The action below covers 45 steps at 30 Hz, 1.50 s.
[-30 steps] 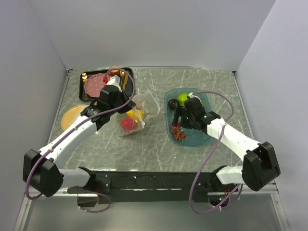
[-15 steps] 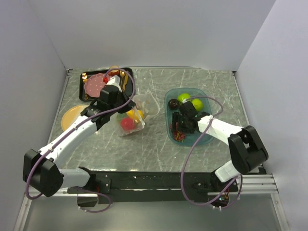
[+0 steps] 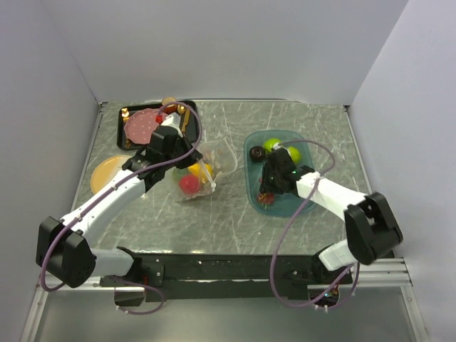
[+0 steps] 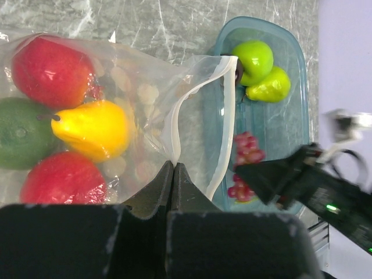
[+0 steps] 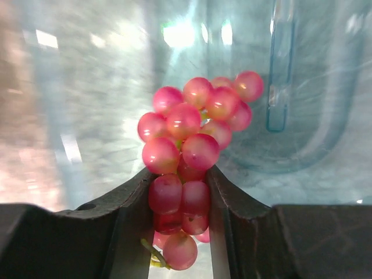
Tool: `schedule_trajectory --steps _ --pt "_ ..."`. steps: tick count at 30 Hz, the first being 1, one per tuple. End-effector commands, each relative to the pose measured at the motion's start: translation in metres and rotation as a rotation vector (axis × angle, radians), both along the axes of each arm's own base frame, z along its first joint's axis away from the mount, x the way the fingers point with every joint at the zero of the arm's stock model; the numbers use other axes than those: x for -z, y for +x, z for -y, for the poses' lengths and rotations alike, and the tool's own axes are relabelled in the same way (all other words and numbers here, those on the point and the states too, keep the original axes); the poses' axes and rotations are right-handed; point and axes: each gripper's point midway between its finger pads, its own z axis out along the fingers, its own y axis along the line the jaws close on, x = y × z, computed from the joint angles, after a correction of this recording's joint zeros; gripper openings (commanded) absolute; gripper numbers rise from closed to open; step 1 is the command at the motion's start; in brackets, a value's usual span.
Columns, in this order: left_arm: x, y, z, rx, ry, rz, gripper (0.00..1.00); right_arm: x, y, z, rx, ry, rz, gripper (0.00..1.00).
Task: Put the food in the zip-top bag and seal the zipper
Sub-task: Pick up the fake fruit from the bin, then place the fake fruit in the zipper food storage bag.
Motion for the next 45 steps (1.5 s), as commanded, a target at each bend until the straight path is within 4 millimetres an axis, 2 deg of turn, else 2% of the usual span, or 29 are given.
schedule_trajectory --steps 1,5,9,10,12,13,14,15,16,20,21,26,27,31,32,34,36,37,38,39,40,41,43,44,45 --pt "-0.011 0.003 0.008 0.024 -0.026 0.033 0.01 -0.071 0.022 -0.002 0.055 0.087 0.196 0.3" --pt "-0.01 0.003 0.008 0.03 -0.019 0.029 0.01 -0.11 0.027 -0.018 0.032 0.189 0.266 0.31" --pt "-0.01 0.003 0.011 0.042 -0.025 0.026 0.01 -0.151 0.034 -0.048 -0.022 0.339 0.341 0.31" --pt "-0.009 0.002 0.011 0.043 -0.025 0.023 0.01 -0.166 0.04 -0.054 -0.028 0.363 0.371 0.31" --pt "-0.009 0.002 0.012 0.049 -0.032 0.023 0.01 -0.174 0.045 -0.07 -0.063 0.39 0.379 0.32" --pt "-0.01 0.001 0.013 0.053 -0.037 0.023 0.01 -0.191 0.049 -0.08 -0.084 0.418 0.399 0.33" --pt "-0.01 0.001 0.013 0.057 -0.038 0.025 0.01 -0.194 0.051 -0.088 -0.1 0.422 0.394 0.33" --pt "-0.009 0.001 0.013 0.06 -0.033 0.022 0.01 -0.188 0.051 -0.101 -0.127 0.416 0.37 0.33" --pt "-0.01 0.001 0.014 0.061 -0.031 0.022 0.01 -0.199 0.055 -0.107 -0.125 0.425 0.391 0.33" --pt "-0.011 0.003 0.014 0.064 -0.026 0.023 0.01 -0.196 0.06 -0.134 -0.157 0.479 0.386 0.33" --pt "-0.012 0.003 0.015 0.065 -0.029 0.026 0.01 -0.187 0.063 -0.141 -0.161 0.484 0.361 0.33" --pt "-0.019 0.004 0.018 0.074 -0.053 0.046 0.01 -0.171 0.059 -0.175 -0.204 0.522 0.331 0.34" --pt "-0.018 0.005 0.019 0.081 -0.047 0.048 0.01 -0.157 0.061 -0.178 -0.199 0.497 0.304 0.34" --pt "-0.017 0.005 0.018 0.08 -0.041 0.045 0.01 -0.161 0.054 -0.203 -0.263 0.534 0.308 0.4" --pt "-0.021 0.005 0.021 0.091 -0.057 0.057 0.01 -0.157 0.055 -0.207 -0.273 0.527 0.3 0.44" --pt "-0.019 0.004 0.02 0.081 -0.059 0.05 0.01 -0.161 0.057 -0.21 -0.292 0.491 0.285 0.48" --pt "-0.022 0.002 0.019 0.084 -0.065 0.059 0.01 -0.16 0.057 -0.211 -0.323 0.454 0.278 0.57" --pt "-0.023 0.003 0.019 0.084 -0.067 0.063 0.01 -0.16 0.059 -0.208 -0.318 0.432 0.281 0.64" --pt "-0.025 0.002 0.019 0.085 -0.068 0.068 0.01 -0.17 0.058 -0.202 -0.319 0.417 0.312 0.68" --pt "-0.025 0.002 0.019 0.081 -0.07 0.064 0.01 -0.169 0.058 -0.197 -0.31 0.41 0.328 0.69" --pt "-0.024 0.002 0.018 0.078 -0.068 0.062 0.01 -0.172 0.06 -0.19 -0.286 0.397 0.35 0.71" --pt "-0.026 0.002 0.018 0.075 -0.07 0.066 0.01 -0.184 0.059 -0.182 -0.268 0.398 0.38 0.75" --pt "-0.026 0.001 0.015 0.065 -0.067 0.068 0.01 -0.183 0.059 -0.158 -0.195 0.326 0.397 0.75" --pt "-0.027 0.0 0.015 0.067 -0.064 0.072 0.01 -0.198 0.055 -0.146 -0.176 0.326 0.436 0.77" --pt "-0.028 0.0 0.014 0.068 -0.063 0.074 0.01 -0.188 0.055 -0.13 -0.139 0.287 0.428 0.78"
